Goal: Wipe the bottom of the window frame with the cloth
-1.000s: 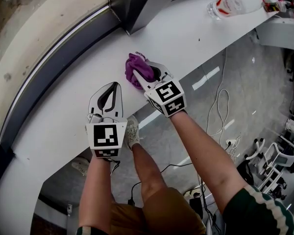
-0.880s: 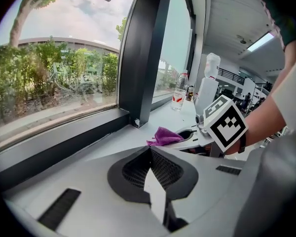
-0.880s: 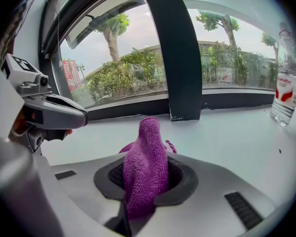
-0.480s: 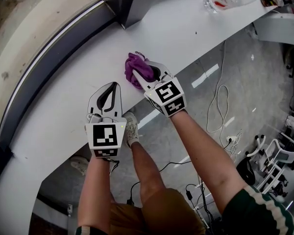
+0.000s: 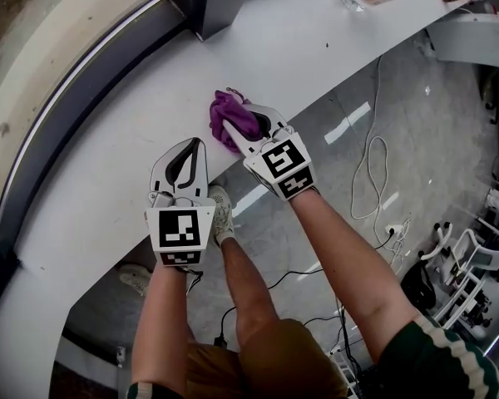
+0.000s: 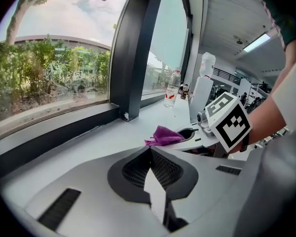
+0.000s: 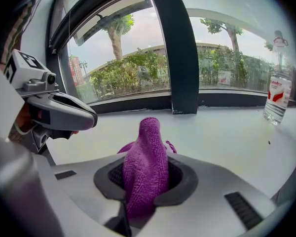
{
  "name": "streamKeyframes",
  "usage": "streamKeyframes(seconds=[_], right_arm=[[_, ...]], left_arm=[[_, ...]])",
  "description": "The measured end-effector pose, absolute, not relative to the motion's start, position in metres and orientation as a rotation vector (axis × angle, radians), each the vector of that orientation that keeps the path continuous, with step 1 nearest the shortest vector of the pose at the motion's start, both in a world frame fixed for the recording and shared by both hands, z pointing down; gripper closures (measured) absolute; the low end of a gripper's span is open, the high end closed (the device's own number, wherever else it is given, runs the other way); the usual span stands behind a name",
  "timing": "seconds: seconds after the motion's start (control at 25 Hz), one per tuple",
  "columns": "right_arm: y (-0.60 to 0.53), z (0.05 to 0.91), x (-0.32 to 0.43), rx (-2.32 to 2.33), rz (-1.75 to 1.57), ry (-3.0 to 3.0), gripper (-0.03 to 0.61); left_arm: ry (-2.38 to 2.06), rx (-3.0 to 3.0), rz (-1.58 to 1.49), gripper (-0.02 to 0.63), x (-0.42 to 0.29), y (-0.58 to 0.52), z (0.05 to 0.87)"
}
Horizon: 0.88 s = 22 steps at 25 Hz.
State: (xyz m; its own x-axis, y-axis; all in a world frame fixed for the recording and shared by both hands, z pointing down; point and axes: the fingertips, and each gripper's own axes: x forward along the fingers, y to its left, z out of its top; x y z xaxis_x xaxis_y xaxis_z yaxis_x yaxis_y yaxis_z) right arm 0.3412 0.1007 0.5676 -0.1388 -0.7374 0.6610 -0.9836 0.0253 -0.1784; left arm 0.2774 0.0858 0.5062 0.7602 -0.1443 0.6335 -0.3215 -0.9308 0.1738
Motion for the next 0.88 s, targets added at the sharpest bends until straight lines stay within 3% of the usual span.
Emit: streamKeyframes(seconds=[0.88], right_arm=[[0.154, 0.567, 0.325, 1.773, 0.846, -1.935, 0.482]], left_arm=[[-0.324, 2.666, 0.936, 0.606, 0.275, 0.123, 0.528]])
